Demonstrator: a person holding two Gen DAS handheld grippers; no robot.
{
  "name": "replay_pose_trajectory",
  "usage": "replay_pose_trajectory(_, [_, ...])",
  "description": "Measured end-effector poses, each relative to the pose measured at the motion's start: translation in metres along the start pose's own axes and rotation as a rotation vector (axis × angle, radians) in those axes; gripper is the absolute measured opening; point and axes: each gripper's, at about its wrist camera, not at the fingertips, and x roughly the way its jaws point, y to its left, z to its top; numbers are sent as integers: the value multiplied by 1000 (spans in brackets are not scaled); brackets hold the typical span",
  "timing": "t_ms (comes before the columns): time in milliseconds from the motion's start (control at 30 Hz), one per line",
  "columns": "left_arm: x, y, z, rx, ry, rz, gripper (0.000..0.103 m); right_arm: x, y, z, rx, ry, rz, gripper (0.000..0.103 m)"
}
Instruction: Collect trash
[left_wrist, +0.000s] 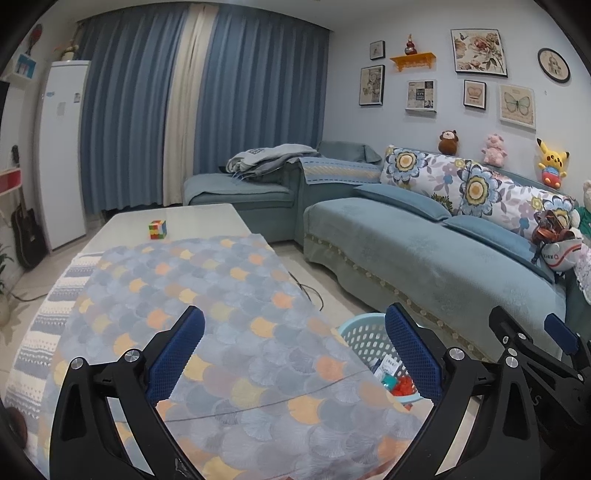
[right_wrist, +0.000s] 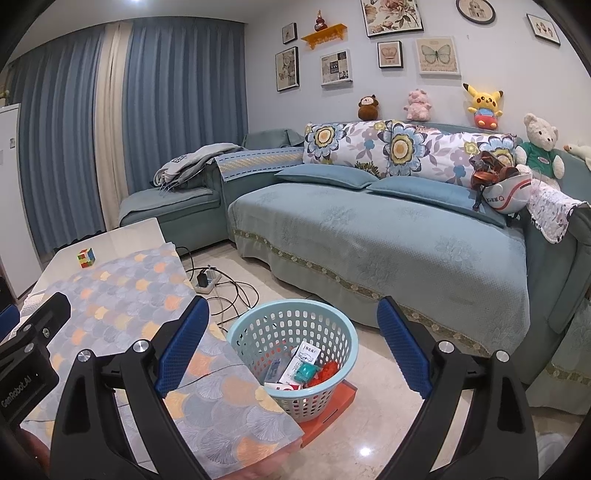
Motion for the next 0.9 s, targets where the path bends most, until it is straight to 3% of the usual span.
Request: replay_pose_trajectory(900, [0, -5, -4, 2, 0, 32, 95, 1, 4, -3, -14, 2, 14, 88])
